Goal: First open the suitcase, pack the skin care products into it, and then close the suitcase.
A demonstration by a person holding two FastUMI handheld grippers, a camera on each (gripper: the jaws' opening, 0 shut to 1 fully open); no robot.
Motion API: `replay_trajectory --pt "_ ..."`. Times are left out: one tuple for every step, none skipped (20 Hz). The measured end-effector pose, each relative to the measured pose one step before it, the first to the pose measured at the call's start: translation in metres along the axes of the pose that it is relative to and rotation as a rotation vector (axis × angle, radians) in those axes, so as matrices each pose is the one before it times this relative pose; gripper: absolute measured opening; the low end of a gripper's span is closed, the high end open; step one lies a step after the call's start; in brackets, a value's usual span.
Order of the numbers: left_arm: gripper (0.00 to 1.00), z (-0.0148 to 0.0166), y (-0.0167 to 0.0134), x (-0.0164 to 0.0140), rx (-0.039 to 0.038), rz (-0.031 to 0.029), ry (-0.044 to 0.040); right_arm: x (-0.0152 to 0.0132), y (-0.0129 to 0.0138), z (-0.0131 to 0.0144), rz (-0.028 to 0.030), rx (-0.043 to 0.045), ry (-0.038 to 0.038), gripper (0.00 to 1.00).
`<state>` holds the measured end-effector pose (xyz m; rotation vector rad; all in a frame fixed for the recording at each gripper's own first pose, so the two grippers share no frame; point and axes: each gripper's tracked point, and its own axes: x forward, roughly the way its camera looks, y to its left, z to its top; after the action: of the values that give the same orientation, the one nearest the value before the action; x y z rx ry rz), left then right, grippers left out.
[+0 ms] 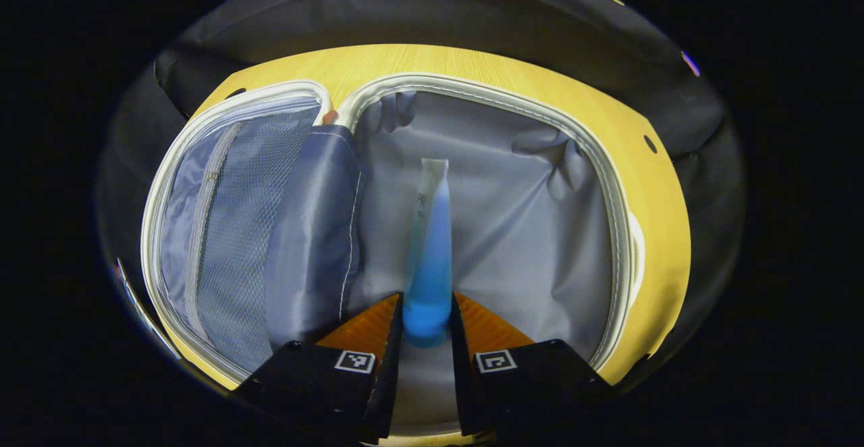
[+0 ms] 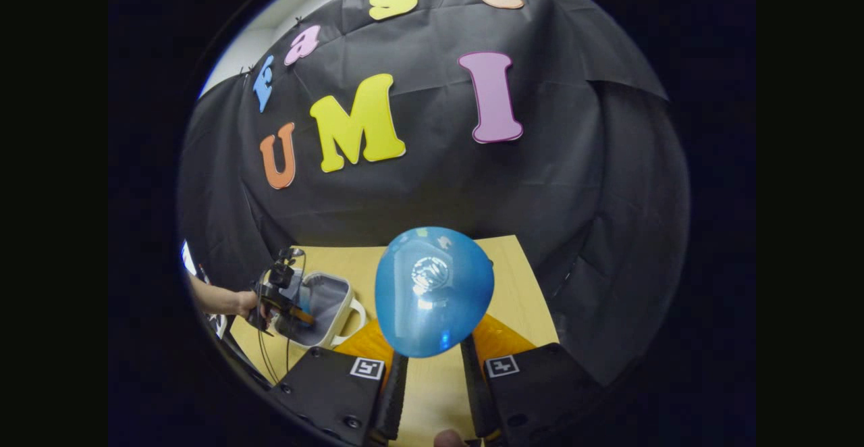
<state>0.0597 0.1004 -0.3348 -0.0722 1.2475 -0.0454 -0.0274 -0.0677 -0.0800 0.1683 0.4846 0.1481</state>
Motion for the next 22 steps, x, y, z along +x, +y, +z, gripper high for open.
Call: replay_trajectory --pt "0.40 -0.00026 -0.00068 -0.00264 0.01429 0.01186 0.01775 -0.00180 0.00629 -0.00038 0.00280 0.00235 0.00352 0.37" --pt "0.49 0.00207 -0.00068 0.00380 0.01930 0.00045 0.00046 0.00001 0.00613 -0.00463 0.00348 -0.01001 0.00852 0.37" --pt "0.49 -0.00030 -0.00297 -0.00104 0.01027 -0.00426 0.00750 0.00013 0.00866 -0.00308 0.00947 -0.01067 0.01097 0.35" --pt "0.46 -0.00134 -0.00231 -0.00164 -0.00030 -0.00170 0.00164 0.00123 0.00919 -0.00426 0.01256 -0.00670 0.01200 0.37" --pt "0.48 0.00043 -0.00227 -0.00185 -0.00964 -0.00737 -0.00551 0.00215 0.01218 -0.00359 0.02283 -0.01044 0.01411 0.35" --pt "0.49 0.00007 -0.00215 -0.00489 -0.01453 -0.01215 -0.01384 0.00345 0.01158 -0.00431 0.02005 -0.01469 0.01408 0.37" --pt "0.70 0.00049 -0.00204 -0.00258 -0.01416 -0.00713 -0.02187 0.00390 0.01152 -0.00241 0.01881 -0.01710 0.01218 0.37" --pt "0.69 0.00079 -0.00388 -0.00853 -0.01507 -0.02309 -0.02851 0.00503 0.01193 -0.00104 0.02078 -0.01572 0.00802 0.37" --pt "0.69 0.00228 -0.00440 -0.01129 -0.01444 -0.02507 -0.03987 0.00663 0.01347 0.00118 0.02057 -0.01356 0.00543 0.37" --pt "0.69 0.00391 -0.00109 -0.01539 -0.01205 -0.01330 -0.04708 0.00937 0.01442 0.00124 0.02171 -0.01437 0.00341 0.37" --pt "0.69 0.00497 0.00003 -0.01696 -0.00651 -0.01172 -0.06389 0.00989 0.01501 0.00210 0.02178 -0.01228 0.00451 0.37" --pt "0.84 0.00738 0.00363 -0.01724 0.00743 -0.00268 -0.07445 0.01535 0.01922 0.00028 0.02958 -0.01414 0.01284 0.37" --pt "0.83 0.00428 0.00477 -0.01759 0.00966 -0.00484 -0.06539 0.01554 0.01963 0.00057 0.03350 -0.00241 0.01510 0.35" --pt "0.93 -0.00177 0.00521 -0.01914 -0.00243 0.00925 -0.03884 0.01810 0.01970 -0.00165 0.03833 0.00865 0.02068 0.35" --pt "0.96 -0.00205 0.00857 -0.01719 -0.00479 0.01874 -0.04173 0.02271 0.01955 -0.00243 0.04484 0.02779 0.02395 0.37" --pt "0.96 -0.00415 0.00822 -0.01443 -0.00129 0.01416 -0.03659 0.02544 0.01611 -0.00789 0.03689 0.02966 0.03673 0.36" --pt "0.96 -0.00450 0.01151 -0.01712 -0.00151 0.01424 -0.03183 0.02641 0.01281 -0.01012 0.02133 0.02389 0.04866 0.37" --pt "0.96 -0.00694 0.01279 -0.01558 -0.00901 0.01970 -0.02021 0.02235 0.00718 -0.01075 0.00553 0.01765 0.04827 0.37" --pt "0.96 -0.01051 0.01233 -0.01077 -0.02083 0.01920 -0.01269 0.02529 0.00614 -0.00917 0.00205 0.01442 0.04315 0.37" --pt "1.00 -0.00878 0.01004 -0.01542 -0.02911 0.01347 -0.01121 0.02459 0.00326 -0.00899 -0.00236 0.00223 0.04090 0.37" --pt "0.97 -0.00944 0.01009 -0.01014 -0.03212 0.01267 -0.00528 0.02199 0.00243 -0.00798 -0.00959 -0.01629 0.03798 0.37" --pt "0.97 -0.00830 0.01405 -0.01198 -0.03119 0.01424 0.00056 0.02636 0.00130 -0.00741 -0.00952 -0.02693 0.03373 0.38"
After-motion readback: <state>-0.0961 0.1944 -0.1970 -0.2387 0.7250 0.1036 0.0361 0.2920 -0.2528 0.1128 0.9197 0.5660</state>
